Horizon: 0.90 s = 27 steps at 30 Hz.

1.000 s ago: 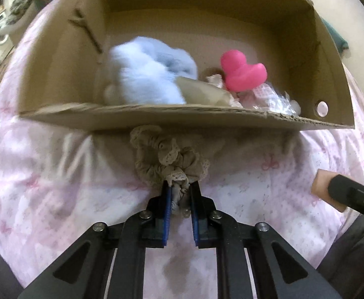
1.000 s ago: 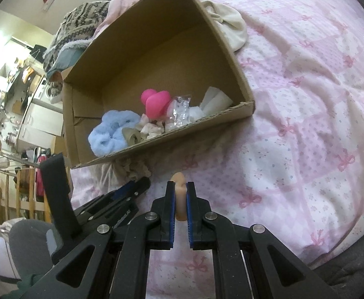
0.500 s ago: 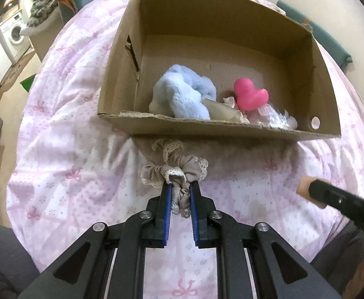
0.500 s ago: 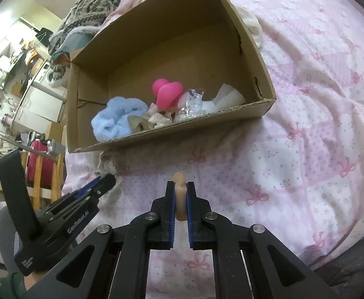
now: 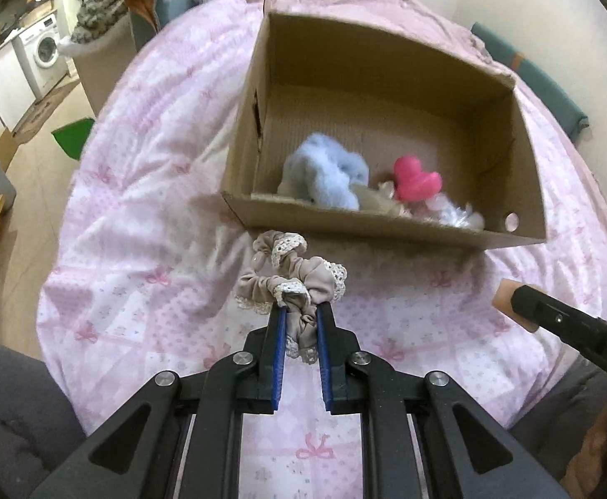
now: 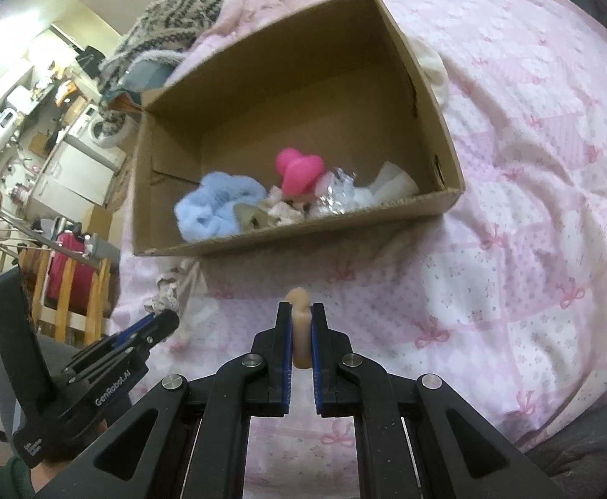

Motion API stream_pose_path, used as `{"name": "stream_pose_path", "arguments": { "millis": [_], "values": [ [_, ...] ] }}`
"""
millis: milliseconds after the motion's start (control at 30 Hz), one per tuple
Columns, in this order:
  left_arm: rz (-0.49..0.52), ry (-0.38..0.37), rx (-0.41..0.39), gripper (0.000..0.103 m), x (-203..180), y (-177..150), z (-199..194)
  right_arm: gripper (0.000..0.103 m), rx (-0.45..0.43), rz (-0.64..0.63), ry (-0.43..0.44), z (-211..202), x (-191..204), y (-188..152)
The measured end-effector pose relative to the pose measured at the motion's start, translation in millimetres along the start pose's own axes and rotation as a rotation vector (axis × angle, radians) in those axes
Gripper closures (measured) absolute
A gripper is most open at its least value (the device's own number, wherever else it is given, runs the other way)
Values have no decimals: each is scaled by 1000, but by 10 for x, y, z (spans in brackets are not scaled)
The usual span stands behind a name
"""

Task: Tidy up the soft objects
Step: 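Carry the cylinder and scrunchie over the box with both tools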

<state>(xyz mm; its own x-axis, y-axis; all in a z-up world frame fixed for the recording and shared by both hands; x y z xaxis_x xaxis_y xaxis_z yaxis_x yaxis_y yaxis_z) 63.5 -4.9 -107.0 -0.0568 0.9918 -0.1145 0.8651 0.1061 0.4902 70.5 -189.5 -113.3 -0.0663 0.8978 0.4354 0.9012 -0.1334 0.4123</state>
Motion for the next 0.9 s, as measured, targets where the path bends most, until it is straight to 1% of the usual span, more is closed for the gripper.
{"name": "stream_pose_path", "arguments": {
  "millis": [200,300,400,500,600,700,900],
  "values": [
    [50,-34,-129,90,-85,213,-467,94,-75,-23,42,-248,115,83],
    [81,-77,-171,90,-126,378,-614,94,-85,-35,83,-351,215,131],
    [111,-80,-216,90,-140,572,-741,94,-117,-56,104,-479,311,242],
    [132,-88,-252,90,-169,756,-825,93,-146,-85,96,-559,369,377],
    [137,-95,-259,90,-192,930,-843,93,-158,-91,90,-567,360,517],
    [143,-95,-258,90,-199,1084,-775,93,-167,-101,77,-541,337,666],
    [159,-97,-238,90,-230,1323,-503,93,-175,-110,57,-401,246,883]
  ]
}}
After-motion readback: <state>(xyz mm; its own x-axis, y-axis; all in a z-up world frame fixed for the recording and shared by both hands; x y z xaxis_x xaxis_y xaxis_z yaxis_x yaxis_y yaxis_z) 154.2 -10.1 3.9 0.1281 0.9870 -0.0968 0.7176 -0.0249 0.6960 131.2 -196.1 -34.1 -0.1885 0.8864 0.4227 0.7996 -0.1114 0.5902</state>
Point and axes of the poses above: each gripper's, at about its wrist camera, not at the fingertips, and z roughly the way its jaws point, x to its left, y to its top, the point moved 7 cm from there along z, roughly the way its jaws point, and after that the axes turned 2 degrees about -x, right-handed, at the moved point
